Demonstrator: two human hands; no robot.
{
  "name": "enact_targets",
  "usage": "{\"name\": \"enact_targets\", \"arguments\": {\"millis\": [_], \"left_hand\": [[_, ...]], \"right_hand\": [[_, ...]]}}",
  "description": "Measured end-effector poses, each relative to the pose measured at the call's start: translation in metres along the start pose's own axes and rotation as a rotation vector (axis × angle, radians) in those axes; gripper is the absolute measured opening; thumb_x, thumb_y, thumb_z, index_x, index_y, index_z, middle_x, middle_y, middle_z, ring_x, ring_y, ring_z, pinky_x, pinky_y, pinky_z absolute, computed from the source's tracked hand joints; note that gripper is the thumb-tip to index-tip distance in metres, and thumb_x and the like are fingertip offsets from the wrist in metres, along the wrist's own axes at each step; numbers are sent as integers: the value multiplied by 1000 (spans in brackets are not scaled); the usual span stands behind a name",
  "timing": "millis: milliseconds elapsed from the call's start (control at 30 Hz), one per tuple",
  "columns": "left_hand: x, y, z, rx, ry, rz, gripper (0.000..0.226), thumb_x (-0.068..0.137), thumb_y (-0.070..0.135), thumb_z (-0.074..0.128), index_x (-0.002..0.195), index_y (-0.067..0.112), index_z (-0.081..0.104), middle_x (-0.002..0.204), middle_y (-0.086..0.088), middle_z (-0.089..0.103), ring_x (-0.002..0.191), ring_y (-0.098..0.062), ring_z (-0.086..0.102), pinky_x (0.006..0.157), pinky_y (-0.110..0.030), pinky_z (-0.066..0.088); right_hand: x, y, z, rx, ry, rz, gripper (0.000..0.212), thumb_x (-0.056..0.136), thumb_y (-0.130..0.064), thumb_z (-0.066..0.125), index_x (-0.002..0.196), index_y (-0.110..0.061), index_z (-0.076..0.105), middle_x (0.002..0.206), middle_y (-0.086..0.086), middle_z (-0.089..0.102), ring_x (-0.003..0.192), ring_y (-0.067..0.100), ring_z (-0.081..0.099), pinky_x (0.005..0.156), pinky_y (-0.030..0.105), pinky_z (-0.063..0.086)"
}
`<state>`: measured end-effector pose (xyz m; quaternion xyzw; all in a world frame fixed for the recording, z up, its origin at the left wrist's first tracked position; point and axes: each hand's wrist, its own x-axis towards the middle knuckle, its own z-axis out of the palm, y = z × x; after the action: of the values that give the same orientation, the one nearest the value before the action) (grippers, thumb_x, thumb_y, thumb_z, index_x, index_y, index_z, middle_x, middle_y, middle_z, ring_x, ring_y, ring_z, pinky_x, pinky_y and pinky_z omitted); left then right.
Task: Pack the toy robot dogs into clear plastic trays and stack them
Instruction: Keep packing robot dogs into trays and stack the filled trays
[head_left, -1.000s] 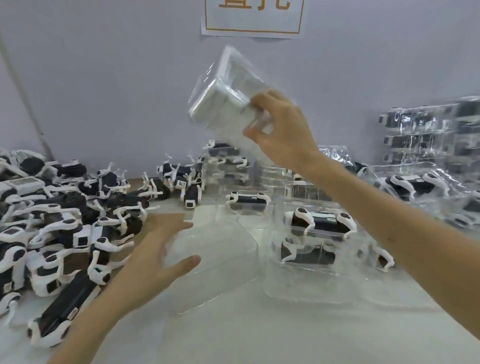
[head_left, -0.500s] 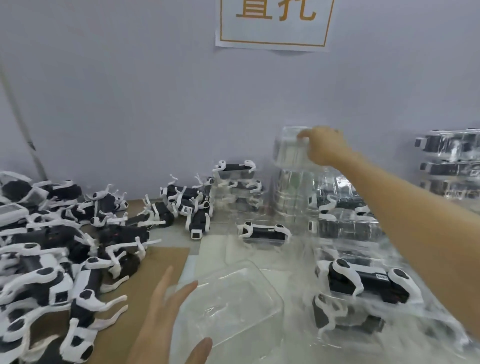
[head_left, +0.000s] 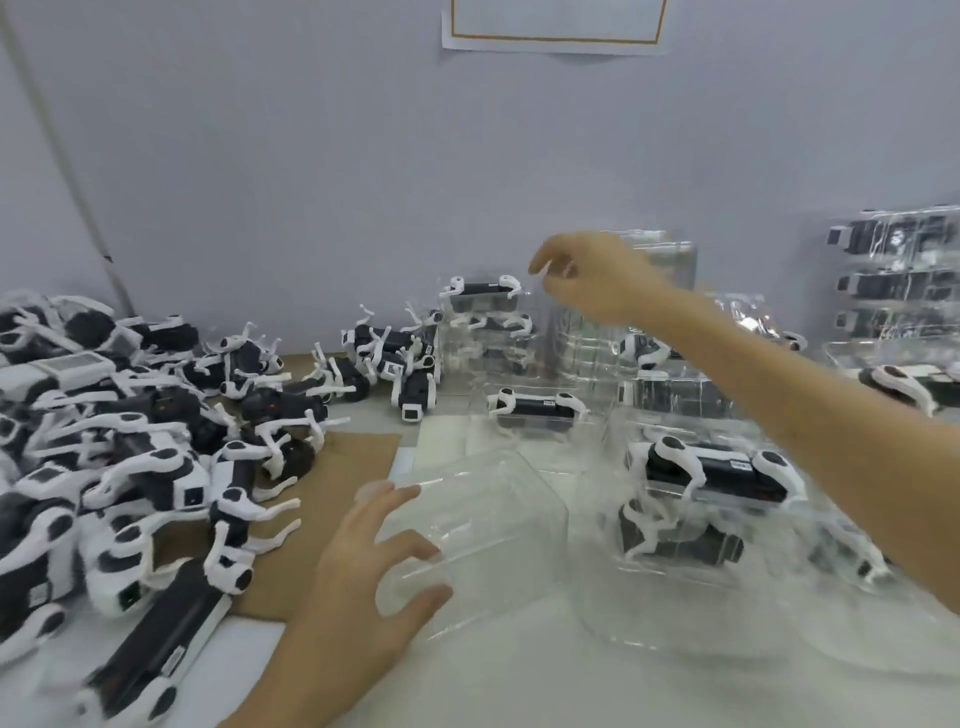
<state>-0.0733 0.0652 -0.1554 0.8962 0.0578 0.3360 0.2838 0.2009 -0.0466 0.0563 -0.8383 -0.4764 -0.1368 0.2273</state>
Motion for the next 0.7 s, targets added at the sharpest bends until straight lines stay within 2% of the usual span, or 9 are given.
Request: {"name": "enact_targets", "arguments": {"millis": [100,167,267,367,433,467,533,600,700], "left_hand": [[-1,6,-7,-88,88,-17,18,79,41,74,93,32,68,141,18,46,134,2,39,105,-8,26],[-1,14,-12,-94,175,-16,24,83,45,67,99,26,67,139,9,48,131,8,39,101,-3,25],[-2,24,-15,-49,319,62,27,87,37,71,106,19,62,138,0,46,134,2,38,107,-9,28],[-3,27,-13,-89,575,27,45,83,40,77,120,28,53,134,6,47,130,-14,46,98,-34,47],[-4,28,-15,-178,722,-109,49,76,57,75,111,31,52,117,12,54,108,-12,55,82,-33,50],[-3,29,-17,-275,685,-183,47,72,65,72,101,32,55,103,15,58,94,-10,57,77,-27,49],[-1,29,-16,-522,431,-273,42,71,66,68,83,26,63,80,6,65,73,-12,59,68,-19,47],[-1,33,-10,-700,188,-284,38,74,55,68,84,19,70,78,-3,70,71,-16,64,70,-23,50],[-1,38,-4,-772,76,-255,19,82,33,74,95,18,74,87,-10,74,80,-22,71,75,-29,57]], "right_hand": [[-77,-53,25,107,-341,-206,35,96,-46,57,129,-32,58,107,-18,63,99,2,60,84,19,48],[-122,-72,48,49,-450,-277,54,92,-57,56,141,-38,44,121,-17,60,112,3,54,96,22,39],[-167,-77,79,-11,-256,-305,41,93,-43,64,131,-33,54,118,-16,61,110,3,53,108,32,29],[-190,-76,100,272,89,-210,26,89,-25,73,114,-25,66,97,-15,61,83,4,57,88,26,43],[-195,-79,110,586,323,-76,23,85,-19,77,105,-23,67,92,-13,63,81,8,61,77,16,46],[-196,-81,113,722,396,-11,22,85,-18,77,102,-24,66,90,-11,64,81,9,63,73,12,46],[-199,-84,117,894,403,85,21,86,-18,77,99,-27,64,88,-10,66,78,12,67,70,12,47],[-207,-85,122,968,340,108,23,86,-17,78,99,-29,64,88,-8,67,75,14,69,69,16,50],[-217,-90,127,990,281,113,22,86,-18,77,99,-29,63,89,-5,67,75,17,72,68,29,56]]}}
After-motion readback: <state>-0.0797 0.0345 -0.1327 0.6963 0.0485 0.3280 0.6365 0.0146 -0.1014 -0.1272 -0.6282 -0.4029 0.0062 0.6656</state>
